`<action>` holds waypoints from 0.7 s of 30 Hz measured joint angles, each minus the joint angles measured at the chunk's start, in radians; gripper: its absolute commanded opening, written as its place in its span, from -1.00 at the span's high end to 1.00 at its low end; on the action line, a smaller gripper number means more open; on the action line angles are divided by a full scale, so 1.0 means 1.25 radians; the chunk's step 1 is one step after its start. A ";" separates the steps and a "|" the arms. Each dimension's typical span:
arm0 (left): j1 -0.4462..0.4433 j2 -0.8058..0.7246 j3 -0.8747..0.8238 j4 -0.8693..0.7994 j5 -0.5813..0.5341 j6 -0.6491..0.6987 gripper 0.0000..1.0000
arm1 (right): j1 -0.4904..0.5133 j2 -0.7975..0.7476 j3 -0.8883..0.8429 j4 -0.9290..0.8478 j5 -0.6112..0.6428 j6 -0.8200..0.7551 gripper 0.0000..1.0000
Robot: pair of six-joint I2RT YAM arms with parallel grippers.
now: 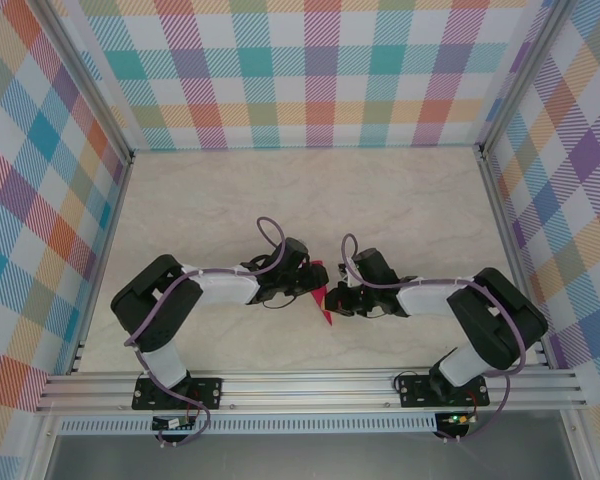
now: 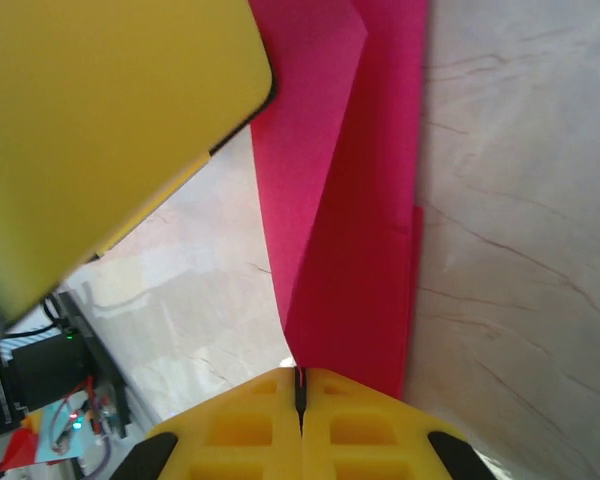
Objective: Fold a paper plane with a square sheet of paper (pick it up from the middle)
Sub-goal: Fold the wing for the fifth time at the center of the table.
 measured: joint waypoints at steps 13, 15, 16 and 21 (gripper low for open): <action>-0.001 -0.142 -0.044 0.005 -0.005 0.002 0.02 | -0.001 0.050 -0.047 0.165 -0.033 0.161 0.91; -0.002 -0.134 -0.048 0.008 0.000 0.005 0.03 | -0.001 0.057 -0.062 0.196 -0.031 0.188 0.90; -0.002 -0.129 -0.049 0.011 0.001 0.005 0.03 | -0.001 0.061 -0.069 0.206 -0.030 0.198 0.90; -0.003 -0.104 -0.055 0.027 0.010 0.008 0.02 | -0.008 0.081 -0.079 0.248 -0.044 0.241 0.89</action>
